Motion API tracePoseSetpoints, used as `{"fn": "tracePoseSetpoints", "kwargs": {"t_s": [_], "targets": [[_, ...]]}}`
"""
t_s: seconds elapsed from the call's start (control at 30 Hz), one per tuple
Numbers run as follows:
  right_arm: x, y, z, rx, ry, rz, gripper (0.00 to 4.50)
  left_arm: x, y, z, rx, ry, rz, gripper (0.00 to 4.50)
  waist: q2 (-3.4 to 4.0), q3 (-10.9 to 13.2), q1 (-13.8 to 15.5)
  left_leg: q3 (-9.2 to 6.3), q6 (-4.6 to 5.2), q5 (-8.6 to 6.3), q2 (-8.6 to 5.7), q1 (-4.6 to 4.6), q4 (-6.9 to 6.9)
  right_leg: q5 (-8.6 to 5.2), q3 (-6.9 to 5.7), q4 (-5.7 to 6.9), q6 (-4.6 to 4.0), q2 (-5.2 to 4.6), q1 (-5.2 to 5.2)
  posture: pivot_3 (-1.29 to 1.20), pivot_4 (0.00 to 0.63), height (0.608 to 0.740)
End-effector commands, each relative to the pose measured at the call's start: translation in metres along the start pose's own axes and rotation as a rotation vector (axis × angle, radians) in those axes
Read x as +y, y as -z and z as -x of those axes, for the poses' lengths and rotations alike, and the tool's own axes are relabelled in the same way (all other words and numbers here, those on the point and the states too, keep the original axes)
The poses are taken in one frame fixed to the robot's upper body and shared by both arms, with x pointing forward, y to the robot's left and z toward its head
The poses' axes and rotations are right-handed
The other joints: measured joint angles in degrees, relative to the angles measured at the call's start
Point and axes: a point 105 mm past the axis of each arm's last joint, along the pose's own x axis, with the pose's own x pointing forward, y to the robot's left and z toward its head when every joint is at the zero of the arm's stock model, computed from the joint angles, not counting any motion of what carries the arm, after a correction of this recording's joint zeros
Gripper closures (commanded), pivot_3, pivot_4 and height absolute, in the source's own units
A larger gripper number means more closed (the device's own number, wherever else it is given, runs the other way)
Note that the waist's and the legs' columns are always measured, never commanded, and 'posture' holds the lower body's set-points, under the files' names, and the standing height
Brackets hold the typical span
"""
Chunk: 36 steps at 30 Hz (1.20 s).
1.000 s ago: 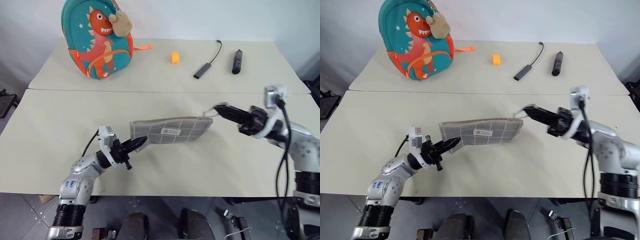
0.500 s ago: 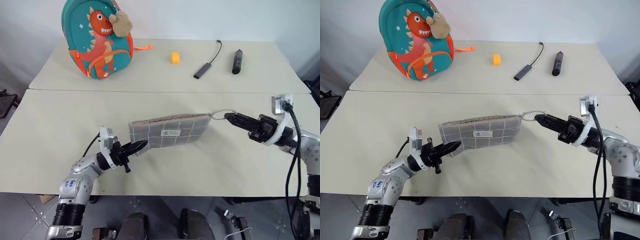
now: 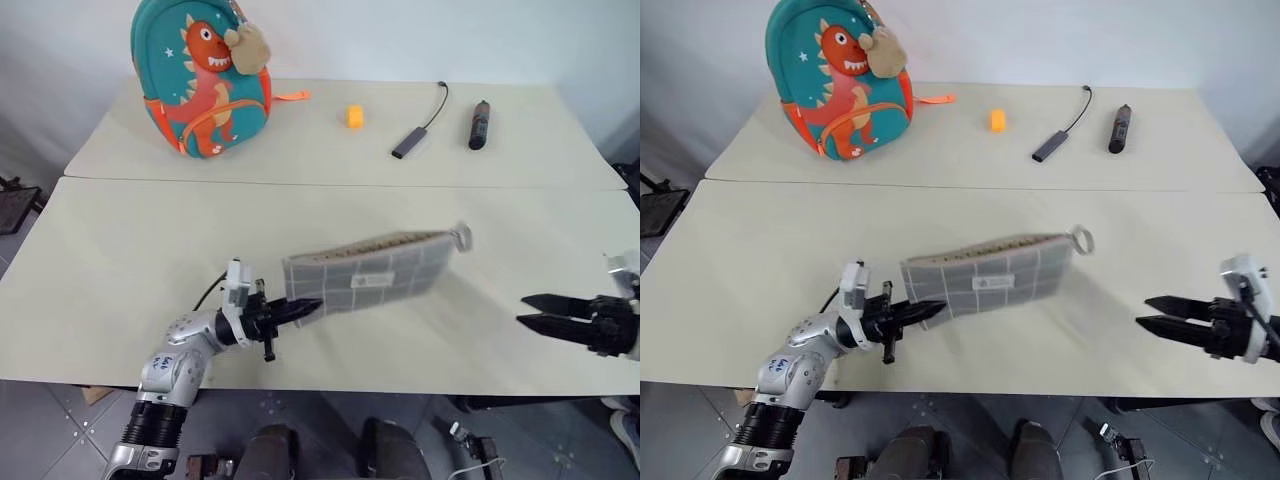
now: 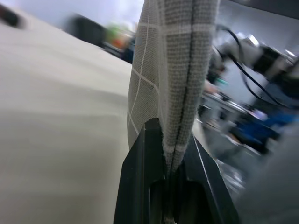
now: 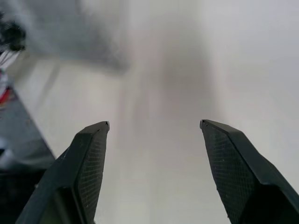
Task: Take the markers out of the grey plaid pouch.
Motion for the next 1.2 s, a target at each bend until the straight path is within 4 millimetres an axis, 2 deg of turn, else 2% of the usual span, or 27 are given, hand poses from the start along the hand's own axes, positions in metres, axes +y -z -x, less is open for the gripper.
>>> {"fn": "tracePoseSetpoints", "kwargs": {"t_s": [0.03, 0.1, 0.17, 0.27, 0.33, 0.4, 0.53, 0.7, 0.83, 1.1, 1.2], "targets": [[0.012, -0.053, 0.013, -0.073, 0.006, 0.168, 1.25, -0.013, 0.008, -0.007, 0.059, 0.093, -0.067, 4.50, 0.06, 0.0, -0.1, 0.08, 0.00, 0.00, 0.03, 0.03, 0.00, 0.00, 0.03, 0.00, 0.00, 0.00, -0.01, 0.00, 0.150, 0.740], [0.018, -0.065, 0.012, -0.048, -0.005, 0.251, 1.25, -0.013, 0.013, -0.006, 0.087, 0.097, -0.094, 4.50, 0.06, 0.0, 0.0, 0.13, -0.01, 0.00, 0.07, 0.09, 0.00, 0.00, 0.08, 0.02, 0.00, 0.01, -0.01, 0.00, 0.150, 0.740], [0.029, -0.087, 0.008, -0.067, -0.035, 0.322, 1.25, -0.011, 0.013, -0.005, 0.079, 0.082, -0.099, 4.50, 0.06, 0.0, 0.1, 0.13, -0.01, 0.00, 0.07, 0.09, 0.01, 0.00, 0.09, 0.02, 0.00, 0.01, -0.01, 0.00, 0.150, 0.740], [0.053, -0.112, -0.009, -0.088, -0.141, 0.414, 1.81, -0.009, 0.015, -0.003, 0.093, 0.069, -0.156, 4.50, 0.06, 0.0, 0.1, 0.12, -0.01, -0.01, 0.07, 0.08, 0.01, 0.01, 0.15, 0.02, 0.00, 0.00, -0.04, 0.00, 0.150, 0.740], [0.077, -0.118, -0.033, -0.082, -0.267, 0.474, 2.37, -0.007, 0.015, -0.003, 0.092, 0.054, -0.193, 4.50, 0.07, 0.0, 0.0, -0.04, -0.02, -0.01, 0.10, 0.08, 0.01, 0.01, 0.17, 0.01, -0.01, 0.01, -0.07, 0.00, 0.150, 0.740], [0.097, -0.111, -0.053, -0.054, -0.381, 0.521, 3.01, -0.002, 0.011, -0.006, 0.060, 0.005, -0.248, 4.50, 0.06, 0.0, 0.1, -0.30, -0.04, -0.02, 0.14, 0.08, 0.01, 0.02, 0.15, 0.01, -0.02, 0.03, -0.08, 0.00, 0.150, 0.740], [0.118, -0.098, -0.080, -0.072, -0.492, 0.563, 4.44, 0.006, 0.006, -0.011, 0.026, -0.055, -0.349, 4.50, -0.02, 0.1, 0.7, -0.38, -0.01, -0.05, 0.00, -0.19, 0.23, 0.05, -0.01, 0.00, -0.02, -0.01, -0.06, 0.00, 0.150, 0.740], [0.126, -0.083, -0.100, -0.064, -0.548, 0.602, 4.47, 0.010, 0.002, -0.013, 0.010, -0.080, -0.412, 4.50, -0.01, 0.1, 0.7, -0.42, 0.08, -0.10, -0.07, -0.40, 0.44, 0.10, -0.13, -0.01, 0.06, -0.03, -0.08, 0.00, 0.150, 0.740], [0.116, -0.080, -0.113, -0.071, -0.497, 0.598, 4.47, 0.008, 0.007, -0.014, 0.032, -0.053, -0.421, 4.50, -0.02, 0.1, 0.3, -0.39, 0.09, -0.10, -0.07, -0.48, 0.50, 0.12, -0.22, -0.01, 0.08, -0.02, -0.08, 0.00, 0.150, 0.740], [0.103, -0.071, -0.121, -0.003, -0.434, 0.620, 4.47, 0.006, 0.007, -0.013, 0.033, -0.045, -0.402, 4.50, -0.01, 0.1, 0.3, -0.42, 0.09, -0.09, -0.07, -0.52, 0.51, 0.12, -0.26, -0.01, 0.08, -0.02, -0.10, 0.00, 0.150, 0.740], [0.102, -0.059, -0.123, 0.084, -0.431, 0.636, 4.47, 0.003, 0.008, -0.014, 0.037, -0.019, -0.374, 4.50, -0.01, 0.1, 0.3, -0.42, 0.10, -0.09, -0.07, -0.53, 0.52, 0.12, -0.26, -0.01, 0.08, -0.02, -0.10, 0.00, 0.150, 0.740]]}}
